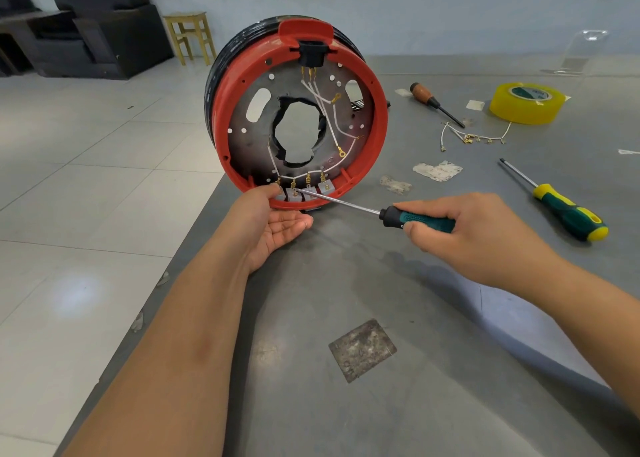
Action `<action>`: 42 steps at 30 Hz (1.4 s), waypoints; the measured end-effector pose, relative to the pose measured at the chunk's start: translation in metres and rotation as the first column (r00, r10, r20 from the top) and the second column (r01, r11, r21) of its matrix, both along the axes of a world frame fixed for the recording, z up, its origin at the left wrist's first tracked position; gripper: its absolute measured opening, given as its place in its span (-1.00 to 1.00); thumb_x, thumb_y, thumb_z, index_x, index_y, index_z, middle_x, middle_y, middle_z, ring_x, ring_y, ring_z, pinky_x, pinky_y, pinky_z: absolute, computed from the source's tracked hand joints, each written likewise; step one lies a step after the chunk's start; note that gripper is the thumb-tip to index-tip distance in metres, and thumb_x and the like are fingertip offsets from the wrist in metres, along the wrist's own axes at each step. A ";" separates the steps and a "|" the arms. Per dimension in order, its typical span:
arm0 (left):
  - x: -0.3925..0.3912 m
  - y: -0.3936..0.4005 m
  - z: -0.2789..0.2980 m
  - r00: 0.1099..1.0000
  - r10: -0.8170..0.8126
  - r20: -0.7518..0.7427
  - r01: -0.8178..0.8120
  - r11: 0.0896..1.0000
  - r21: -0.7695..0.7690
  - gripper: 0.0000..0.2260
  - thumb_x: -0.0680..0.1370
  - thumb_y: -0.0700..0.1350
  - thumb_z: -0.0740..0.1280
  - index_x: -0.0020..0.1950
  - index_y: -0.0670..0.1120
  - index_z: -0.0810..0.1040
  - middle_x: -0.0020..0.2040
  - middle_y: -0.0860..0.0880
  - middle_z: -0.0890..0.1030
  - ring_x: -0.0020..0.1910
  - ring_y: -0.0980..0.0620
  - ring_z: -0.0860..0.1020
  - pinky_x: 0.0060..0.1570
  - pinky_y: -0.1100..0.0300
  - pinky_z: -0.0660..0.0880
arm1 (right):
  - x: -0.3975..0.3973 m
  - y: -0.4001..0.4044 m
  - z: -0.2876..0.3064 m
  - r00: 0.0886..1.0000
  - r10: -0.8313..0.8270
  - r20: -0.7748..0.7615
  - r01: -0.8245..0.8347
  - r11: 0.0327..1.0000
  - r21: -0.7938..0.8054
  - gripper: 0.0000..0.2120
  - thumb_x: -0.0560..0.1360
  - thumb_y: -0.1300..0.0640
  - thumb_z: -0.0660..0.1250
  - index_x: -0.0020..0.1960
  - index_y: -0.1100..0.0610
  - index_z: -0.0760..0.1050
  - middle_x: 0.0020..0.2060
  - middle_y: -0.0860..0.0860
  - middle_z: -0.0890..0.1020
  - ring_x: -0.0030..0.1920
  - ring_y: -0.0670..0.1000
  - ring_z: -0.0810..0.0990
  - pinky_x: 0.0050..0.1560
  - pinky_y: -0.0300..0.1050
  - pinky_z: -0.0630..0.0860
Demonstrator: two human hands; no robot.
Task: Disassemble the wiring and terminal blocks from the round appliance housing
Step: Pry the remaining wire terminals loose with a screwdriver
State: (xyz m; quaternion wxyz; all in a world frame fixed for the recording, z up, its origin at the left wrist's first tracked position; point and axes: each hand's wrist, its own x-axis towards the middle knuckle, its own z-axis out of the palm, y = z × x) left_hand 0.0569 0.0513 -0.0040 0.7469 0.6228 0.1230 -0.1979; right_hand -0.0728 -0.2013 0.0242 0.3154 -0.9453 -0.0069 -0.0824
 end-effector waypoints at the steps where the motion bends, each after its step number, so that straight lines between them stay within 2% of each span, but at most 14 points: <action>1: 0.000 0.000 0.000 1.000 -0.004 0.003 0.004 1.000 0.003 -0.67 0.73 -0.02 0.20 0.15 -0.30 0.54 -0.22 -0.30 0.72 -0.26 -0.14 0.76 -0.42 0.22 0.61 | 0.001 -0.001 0.001 1.000 0.001 0.000 -0.001 1.000 -0.006 -0.71 0.51 -0.05 0.31 0.15 -0.37 0.60 -0.37 -0.19 0.62 -0.50 -0.13 0.41 -0.52 -0.35 0.30; 4: 0.000 -0.001 -0.001 1.000 -0.015 0.002 0.015 1.000 0.013 -0.64 0.73 -0.02 0.20 0.14 -0.35 0.53 -0.21 -0.31 0.72 -0.27 -0.13 0.75 -0.42 0.23 0.61 | 0.002 -0.002 0.001 1.000 -0.007 0.003 0.007 1.000 -0.020 -0.71 0.52 -0.05 0.31 0.16 -0.35 0.61 -0.34 -0.22 0.62 -0.49 -0.14 0.43 -0.51 -0.36 0.31; 7: 0.001 -0.001 -0.002 1.000 -0.020 -0.010 0.020 1.000 0.012 -0.60 0.73 -0.01 0.20 0.12 -0.39 0.53 -0.23 -0.31 0.72 -0.29 -0.12 0.75 -0.45 0.24 0.59 | -0.002 0.002 -0.008 0.999 -0.036 0.013 0.036 0.999 -0.025 -0.68 0.52 -0.06 0.30 0.23 -0.29 0.61 -0.44 -0.28 0.57 -0.49 -0.15 0.44 -0.52 -0.39 0.30; 9: 0.001 -0.001 -0.001 1.000 -0.018 -0.023 0.018 1.000 0.001 -0.58 0.73 0.00 0.19 0.10 -0.40 0.54 -0.25 -0.30 0.72 -0.31 -0.10 0.75 -0.47 0.25 0.58 | -0.006 0.008 -0.015 0.999 -0.046 0.021 0.047 0.998 -0.036 -0.64 0.52 -0.10 0.27 0.30 -0.25 0.59 -0.48 -0.24 0.55 -0.47 -0.16 0.46 -0.49 -0.37 0.32; 14: 0.002 0.001 0.000 0.999 -0.003 -0.048 0.001 0.999 -0.051 -0.57 0.73 -0.01 0.18 0.13 -0.41 0.54 -0.23 -0.29 0.72 -0.31 -0.09 0.75 -0.47 0.25 0.58 | -0.010 0.017 -0.027 0.998 -0.037 0.055 0.042 0.995 -0.094 -0.54 0.50 -0.20 0.19 0.38 -0.23 0.53 -0.28 -0.13 0.67 -0.36 -0.11 0.53 -0.46 -0.29 0.36; 17: 0.002 0.003 0.001 0.998 -0.002 -0.062 -0.003 0.997 -0.083 -0.58 0.73 -0.01 0.18 0.16 -0.40 0.55 -0.17 -0.31 0.73 -0.30 -0.09 0.75 -0.46 0.25 0.58 | -0.012 0.020 -0.030 0.997 -0.034 0.069 0.040 0.995 -0.090 -0.52 0.51 -0.21 0.17 0.40 -0.21 0.51 -0.18 -0.09 0.71 -0.30 -0.10 0.54 -0.35 -0.13 0.52; 21: 0.003 0.005 0.001 0.997 0.003 -0.076 -0.013 0.992 -0.129 -0.60 0.73 -0.03 0.17 0.18 -0.38 0.56 -0.15 -0.31 0.73 -0.30 -0.09 0.75 -0.46 0.25 0.59 | -0.015 0.025 -0.032 0.995 -0.024 0.099 0.033 0.995 -0.093 -0.51 0.53 -0.20 0.17 0.42 -0.16 0.51 -0.03 -0.07 0.73 -0.26 -0.16 0.56 -0.28 -0.21 0.49; 24: 0.002 0.005 0.001 0.996 0.004 -0.093 -0.024 0.977 -0.214 -0.63 0.73 -0.06 0.17 0.19 -0.35 0.59 -0.13 -0.32 0.73 -0.28 -0.10 0.75 -0.43 0.24 0.60 | -0.017 0.029 -0.033 0.994 -0.017 0.107 0.027 0.995 -0.092 -0.50 0.53 -0.19 0.17 0.44 -0.14 0.49 0.03 -0.07 0.72 -0.21 -0.12 0.57 -0.22 -0.23 0.49; 27: 0.002 0.005 0.000 0.994 -0.004 -0.110 -0.029 0.955 -0.295 -0.64 0.73 -0.09 0.18 0.17 -0.36 0.61 -0.10 -0.34 0.73 -0.27 -0.11 0.75 -0.40 0.24 0.62 | -0.016 0.029 -0.030 0.995 -0.022 0.096 0.031 0.995 -0.091 -0.52 0.54 -0.19 0.18 0.43 -0.18 0.49 -0.07 -0.07 0.71 -0.21 -0.16 0.55 -0.34 -0.34 0.40; 28: 0.002 0.006 0.000 0.994 -0.008 -0.108 -0.025 0.954 -0.300 -0.64 0.73 -0.09 0.17 0.17 -0.37 0.60 -0.10 -0.34 0.72 -0.26 -0.11 0.75 -0.40 0.24 0.62 | -0.015 0.027 -0.028 0.996 -0.027 0.085 0.035 0.995 -0.091 -0.53 0.53 -0.19 0.19 0.42 -0.20 0.50 -0.11 -0.08 0.71 -0.20 -0.17 0.55 -0.36 -0.31 0.41; 34: 0.002 0.010 0.000 0.995 -0.069 -0.074 0.054 0.980 -0.190 -0.64 0.72 -0.09 0.19 0.17 -0.39 0.59 -0.06 -0.37 0.72 -0.19 -0.15 0.76 -0.37 0.22 0.64 | -0.012 0.011 -0.010 0.998 -0.060 0.010 0.060 0.998 -0.033 -0.62 0.48 -0.12 0.26 0.27 -0.28 0.59 -0.44 -0.24 0.59 -0.46 -0.16 0.47 -0.49 -0.38 0.33; 37: 0.001 0.009 0.000 0.994 -0.091 -0.067 0.078 0.983 -0.168 -0.64 0.71 -0.08 0.20 0.16 -0.39 0.59 -0.05 -0.38 0.71 -0.16 -0.18 0.76 -0.36 0.20 0.64 | -0.010 0.007 0.000 0.999 -0.041 -0.028 0.040 0.999 -0.024 -0.64 0.47 -0.11 0.26 0.23 -0.34 0.58 -0.44 -0.30 0.56 -0.49 -0.15 0.45 -0.53 -0.39 0.30; 40: 0.000 0.009 0.000 0.992 -0.101 -0.070 0.089 0.983 -0.159 -0.63 0.71 -0.07 0.20 0.15 -0.38 0.60 -0.04 -0.38 0.71 -0.15 -0.18 0.76 -0.36 0.20 0.65 | -0.009 0.004 0.006 0.999 -0.030 -0.039 0.029 0.999 -0.033 -0.66 0.45 -0.14 0.25 0.17 -0.43 0.56 -0.38 -0.10 0.62 -0.47 -0.09 0.45 -0.53 -0.35 0.31; 42: 0.000 0.008 0.000 0.994 -0.083 -0.069 0.071 0.984 -0.161 -0.65 0.71 -0.08 0.21 0.17 -0.37 0.60 -0.07 -0.37 0.72 -0.18 -0.17 0.76 -0.38 0.21 0.63 | -0.007 0.004 0.007 0.999 -0.022 -0.042 0.020 0.999 -0.042 -0.65 0.45 -0.14 0.24 0.18 -0.41 0.57 -0.34 -0.08 0.64 -0.41 -0.03 0.48 -0.50 -0.32 0.33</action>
